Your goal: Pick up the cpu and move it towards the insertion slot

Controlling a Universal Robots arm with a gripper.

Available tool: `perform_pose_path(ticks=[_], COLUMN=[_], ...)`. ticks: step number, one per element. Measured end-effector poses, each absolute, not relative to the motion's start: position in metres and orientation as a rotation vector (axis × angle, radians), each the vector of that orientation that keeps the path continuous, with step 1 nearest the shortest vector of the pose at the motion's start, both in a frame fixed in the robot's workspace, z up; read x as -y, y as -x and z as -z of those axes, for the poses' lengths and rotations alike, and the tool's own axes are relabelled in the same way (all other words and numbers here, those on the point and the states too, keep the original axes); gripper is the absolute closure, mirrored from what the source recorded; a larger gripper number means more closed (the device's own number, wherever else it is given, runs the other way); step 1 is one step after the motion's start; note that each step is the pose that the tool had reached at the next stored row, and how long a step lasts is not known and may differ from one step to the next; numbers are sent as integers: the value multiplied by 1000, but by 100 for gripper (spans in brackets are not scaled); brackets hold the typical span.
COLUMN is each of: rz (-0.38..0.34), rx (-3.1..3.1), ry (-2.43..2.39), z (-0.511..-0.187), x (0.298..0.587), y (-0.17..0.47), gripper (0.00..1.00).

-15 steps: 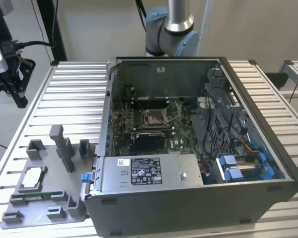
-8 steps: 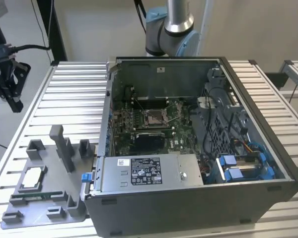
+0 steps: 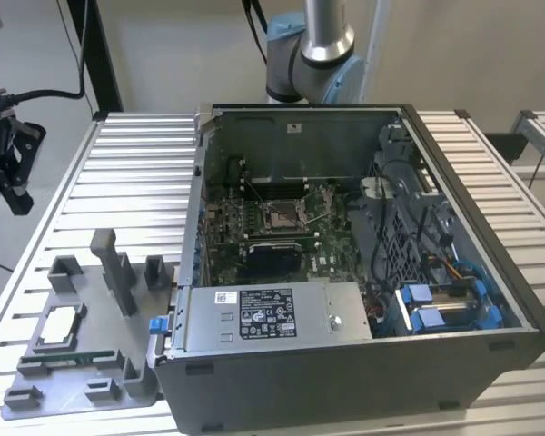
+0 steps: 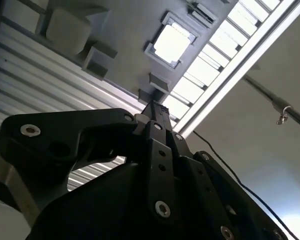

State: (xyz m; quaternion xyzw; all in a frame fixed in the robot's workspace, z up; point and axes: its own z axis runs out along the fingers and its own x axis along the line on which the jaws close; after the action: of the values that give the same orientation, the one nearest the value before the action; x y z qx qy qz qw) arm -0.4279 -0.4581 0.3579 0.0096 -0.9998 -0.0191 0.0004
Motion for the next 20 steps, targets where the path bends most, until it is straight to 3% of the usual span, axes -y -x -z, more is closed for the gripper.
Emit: perform_pose_path(ticks=[20], rz=[60], rx=[3140], ry=[-30], z=[-358], x=[462], y=[434], gripper=[100])
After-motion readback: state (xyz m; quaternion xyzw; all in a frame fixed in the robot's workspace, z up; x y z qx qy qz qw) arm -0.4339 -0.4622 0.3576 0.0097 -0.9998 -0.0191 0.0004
